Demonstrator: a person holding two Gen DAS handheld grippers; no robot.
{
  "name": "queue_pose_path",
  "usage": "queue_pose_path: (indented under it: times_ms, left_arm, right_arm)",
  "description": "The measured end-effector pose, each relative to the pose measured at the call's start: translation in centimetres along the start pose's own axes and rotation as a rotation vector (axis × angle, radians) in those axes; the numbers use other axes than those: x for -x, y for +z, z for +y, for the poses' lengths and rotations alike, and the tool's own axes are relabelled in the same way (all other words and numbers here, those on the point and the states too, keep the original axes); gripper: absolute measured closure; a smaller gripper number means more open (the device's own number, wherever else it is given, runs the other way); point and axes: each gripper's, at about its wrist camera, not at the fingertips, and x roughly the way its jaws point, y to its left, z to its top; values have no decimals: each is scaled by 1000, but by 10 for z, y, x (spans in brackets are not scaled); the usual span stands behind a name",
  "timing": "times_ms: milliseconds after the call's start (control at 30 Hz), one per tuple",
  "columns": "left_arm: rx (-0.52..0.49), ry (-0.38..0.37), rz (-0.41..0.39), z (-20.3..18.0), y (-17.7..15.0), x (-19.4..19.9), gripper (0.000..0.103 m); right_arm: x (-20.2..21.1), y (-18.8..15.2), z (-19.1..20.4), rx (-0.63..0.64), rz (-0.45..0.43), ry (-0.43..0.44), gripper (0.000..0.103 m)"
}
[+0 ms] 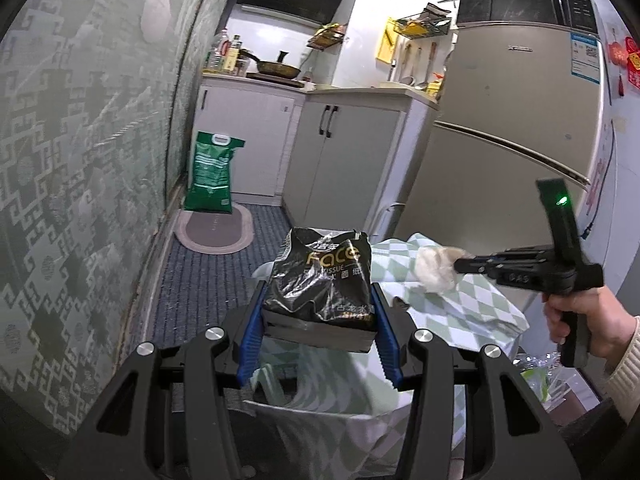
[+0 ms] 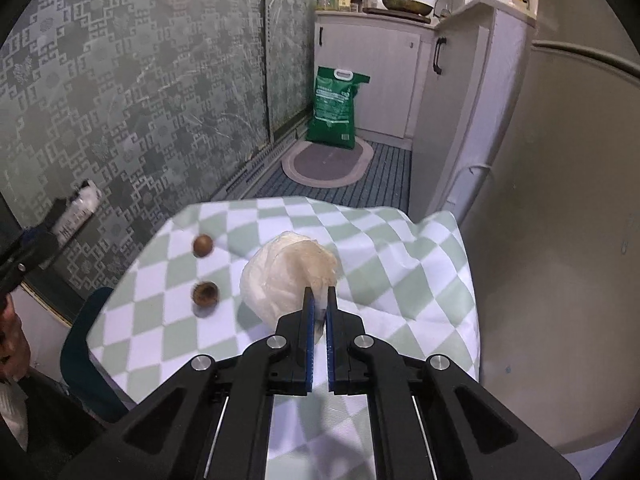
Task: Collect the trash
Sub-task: 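Carry the black packet and white bun over the teal bin with both tools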
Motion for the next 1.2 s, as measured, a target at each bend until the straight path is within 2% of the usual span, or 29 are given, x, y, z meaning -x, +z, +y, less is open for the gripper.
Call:
queue_pose_path:
  times_ms: [533,833,1200]
  left_arm:
    - [26,143,52,40,-13,21,52]
    - [21,210,178,62,-31,13,52]
    - [31,255,349,88,-55,0,52]
  right_arm:
    - [27,26,54,36,-90,119,98]
    - [31,38,93,89,-111,182,98]
    - [17,38,149,195,-65,235,98]
